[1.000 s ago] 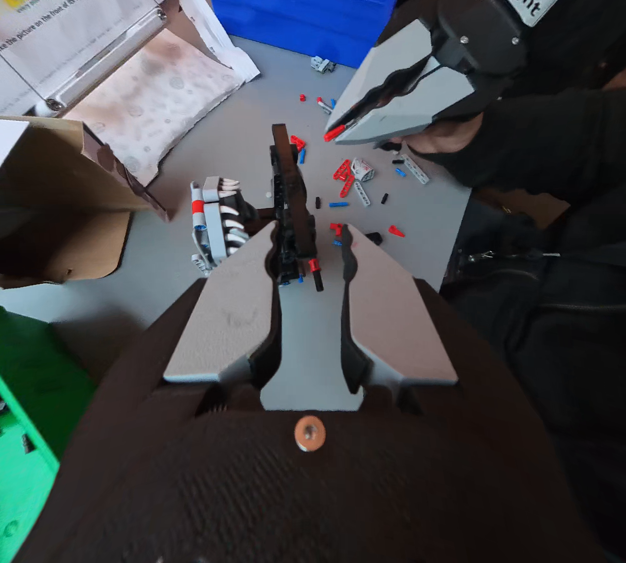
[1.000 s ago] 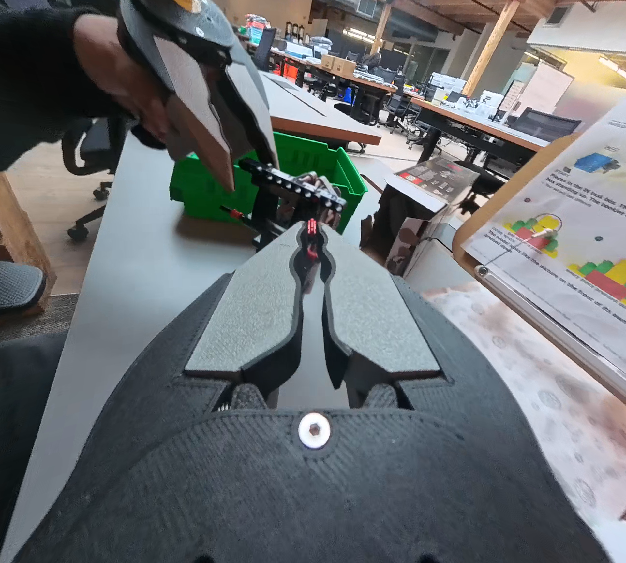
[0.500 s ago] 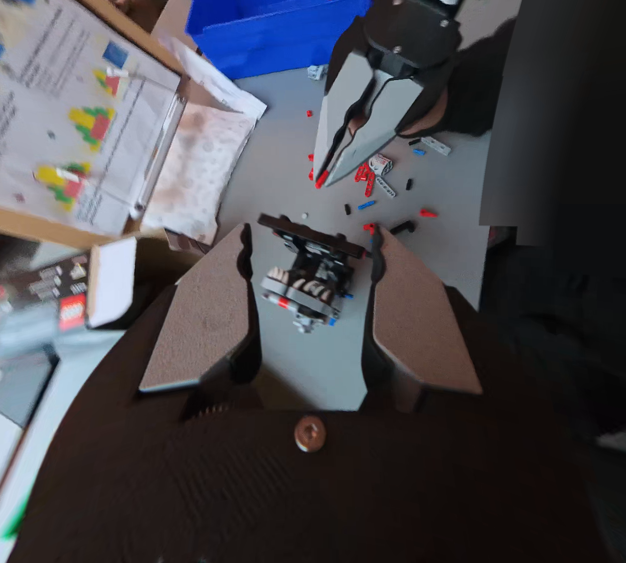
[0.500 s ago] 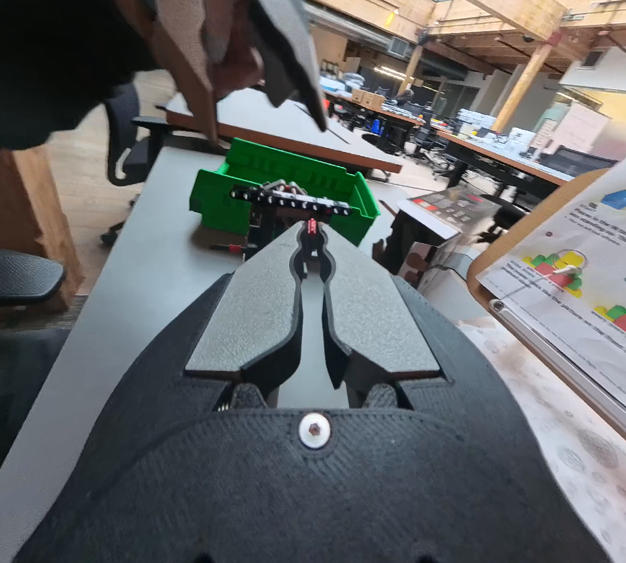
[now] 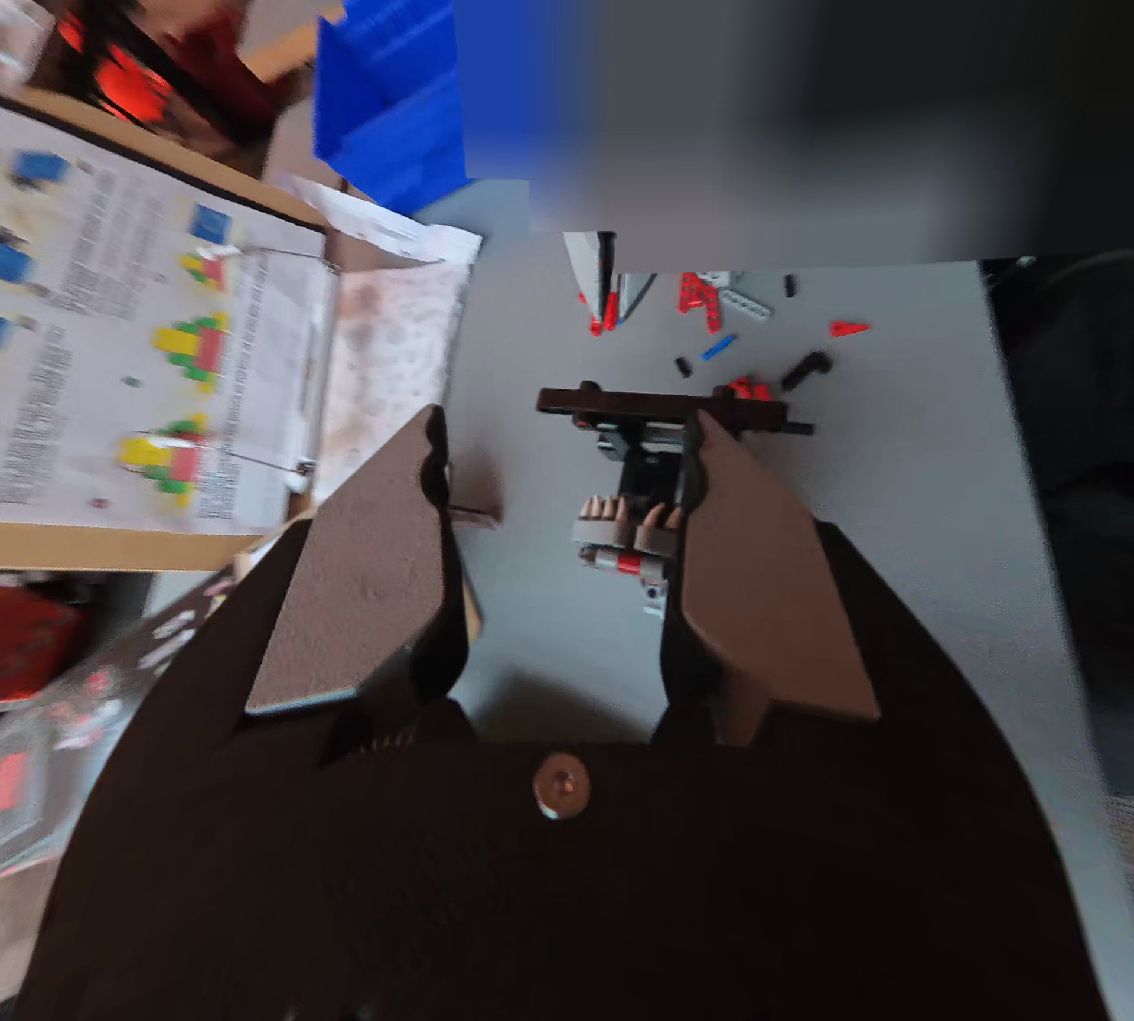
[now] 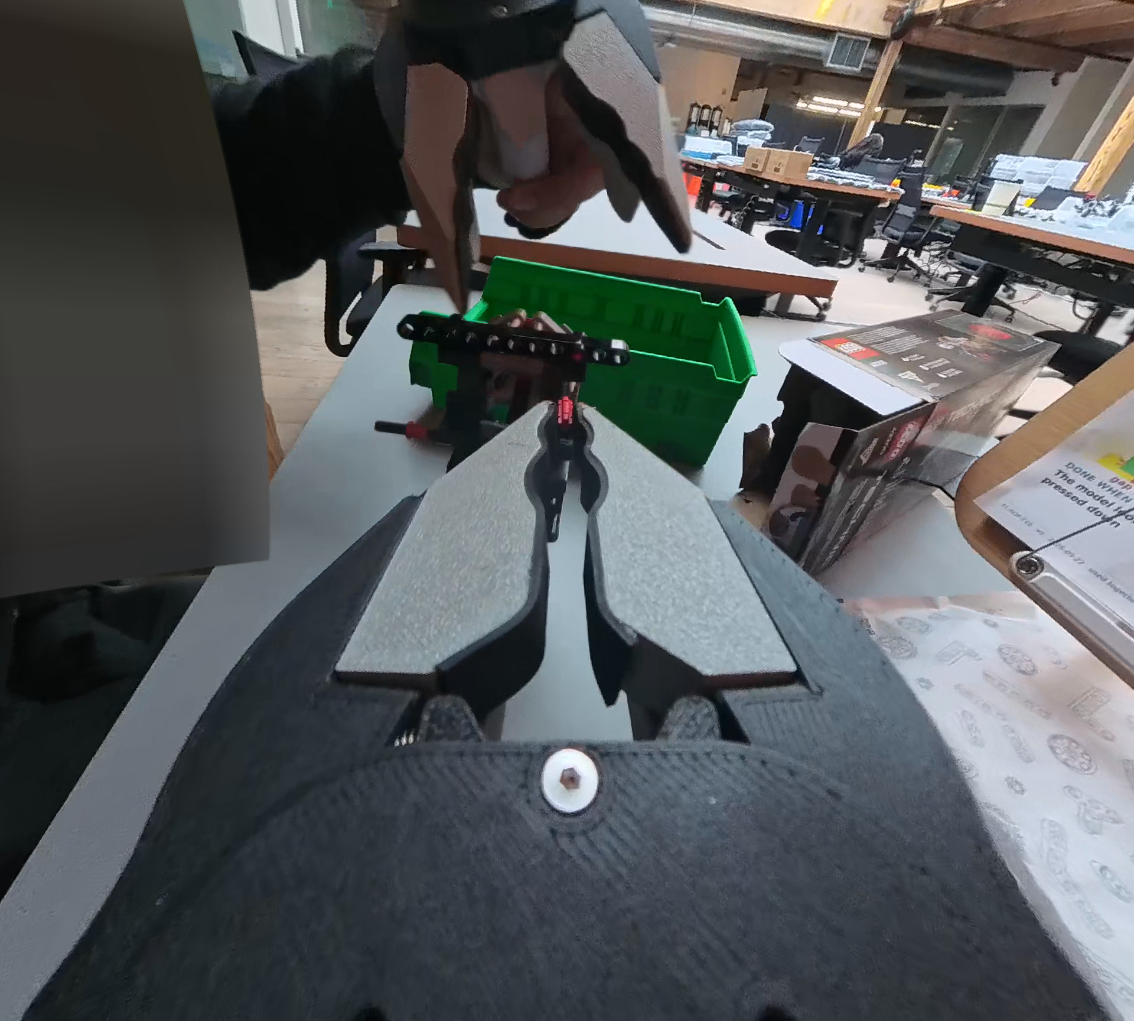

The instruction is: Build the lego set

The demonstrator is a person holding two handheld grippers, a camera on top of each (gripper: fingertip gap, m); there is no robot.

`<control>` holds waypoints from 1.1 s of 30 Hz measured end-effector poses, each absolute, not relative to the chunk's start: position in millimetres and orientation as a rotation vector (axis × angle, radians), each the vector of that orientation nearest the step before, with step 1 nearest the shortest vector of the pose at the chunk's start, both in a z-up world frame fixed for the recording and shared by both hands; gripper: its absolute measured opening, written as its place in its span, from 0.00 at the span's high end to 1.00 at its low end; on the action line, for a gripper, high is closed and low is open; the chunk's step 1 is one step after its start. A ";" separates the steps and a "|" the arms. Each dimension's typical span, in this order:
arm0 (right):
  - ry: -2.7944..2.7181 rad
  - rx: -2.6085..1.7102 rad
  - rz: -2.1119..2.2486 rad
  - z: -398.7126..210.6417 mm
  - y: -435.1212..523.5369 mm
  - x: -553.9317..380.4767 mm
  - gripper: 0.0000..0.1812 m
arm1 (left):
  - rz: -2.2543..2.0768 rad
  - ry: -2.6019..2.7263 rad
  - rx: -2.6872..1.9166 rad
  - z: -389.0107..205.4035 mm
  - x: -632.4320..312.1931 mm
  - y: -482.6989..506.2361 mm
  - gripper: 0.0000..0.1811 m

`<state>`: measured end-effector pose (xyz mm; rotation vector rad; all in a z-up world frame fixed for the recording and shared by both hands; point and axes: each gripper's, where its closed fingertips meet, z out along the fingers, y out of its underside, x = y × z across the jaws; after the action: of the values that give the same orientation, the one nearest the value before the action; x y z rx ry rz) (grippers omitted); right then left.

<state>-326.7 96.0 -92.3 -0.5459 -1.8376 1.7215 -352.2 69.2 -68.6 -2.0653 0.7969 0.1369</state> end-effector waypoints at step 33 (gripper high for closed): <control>-1.860 -0.658 1.891 -86.6 85.7 -348.5 1.00 | 0.464 0.823 -1.886 -85.2 -371.6 76.5 0.76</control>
<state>-348.5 85.7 -86.6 -0.6585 -1.8596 1.8914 -371.6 76.5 -85.2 -1.8864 0.8232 0.4640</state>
